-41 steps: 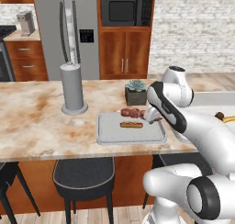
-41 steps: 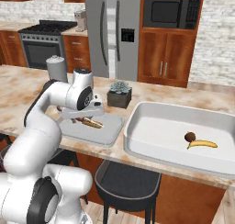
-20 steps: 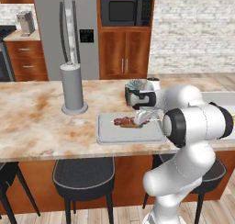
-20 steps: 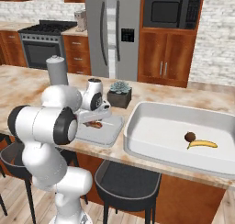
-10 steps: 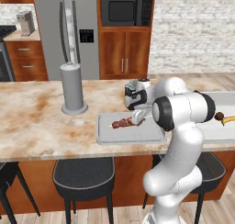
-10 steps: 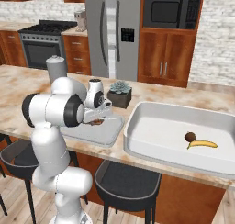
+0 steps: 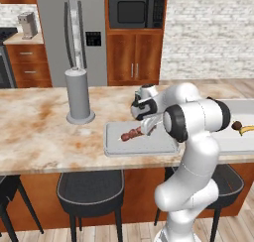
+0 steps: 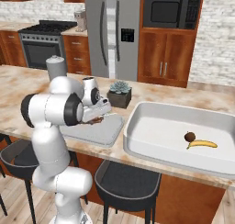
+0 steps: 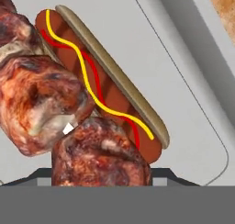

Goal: Place the cold items (banana and apple) from the fridge in one tupperware on the dining counter. Place the warm items (kebab skewer and hot dog) in the stove area in another tupperware.

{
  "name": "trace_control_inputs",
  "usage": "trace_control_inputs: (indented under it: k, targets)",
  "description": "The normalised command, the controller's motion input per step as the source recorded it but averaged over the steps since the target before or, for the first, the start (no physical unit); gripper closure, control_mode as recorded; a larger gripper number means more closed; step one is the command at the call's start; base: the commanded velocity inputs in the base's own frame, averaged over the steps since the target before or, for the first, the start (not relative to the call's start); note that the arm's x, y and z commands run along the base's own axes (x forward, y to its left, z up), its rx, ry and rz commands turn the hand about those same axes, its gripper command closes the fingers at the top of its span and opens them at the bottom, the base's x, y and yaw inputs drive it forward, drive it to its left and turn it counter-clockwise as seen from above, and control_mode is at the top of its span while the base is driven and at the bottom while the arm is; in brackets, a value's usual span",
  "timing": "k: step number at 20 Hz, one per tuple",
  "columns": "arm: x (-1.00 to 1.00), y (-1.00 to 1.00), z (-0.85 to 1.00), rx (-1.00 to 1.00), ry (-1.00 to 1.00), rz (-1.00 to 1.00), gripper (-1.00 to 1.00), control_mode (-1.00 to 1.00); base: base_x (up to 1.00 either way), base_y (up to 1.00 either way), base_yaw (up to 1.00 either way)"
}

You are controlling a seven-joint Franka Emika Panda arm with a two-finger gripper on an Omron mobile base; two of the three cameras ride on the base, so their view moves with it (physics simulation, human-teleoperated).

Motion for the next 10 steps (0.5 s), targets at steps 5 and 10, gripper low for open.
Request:
trace_control_inputs:
  k: [5,10]
  targets:
    - [-0.33,0.00,-0.01,0.00,-0.13,0.00,-1.00,-1.00,0.00,0.00,0.00]
    - [-0.50,0.00,0.20,0.00,-0.46,0.00,-1.00,-1.00,0.00,0.00,0.00]
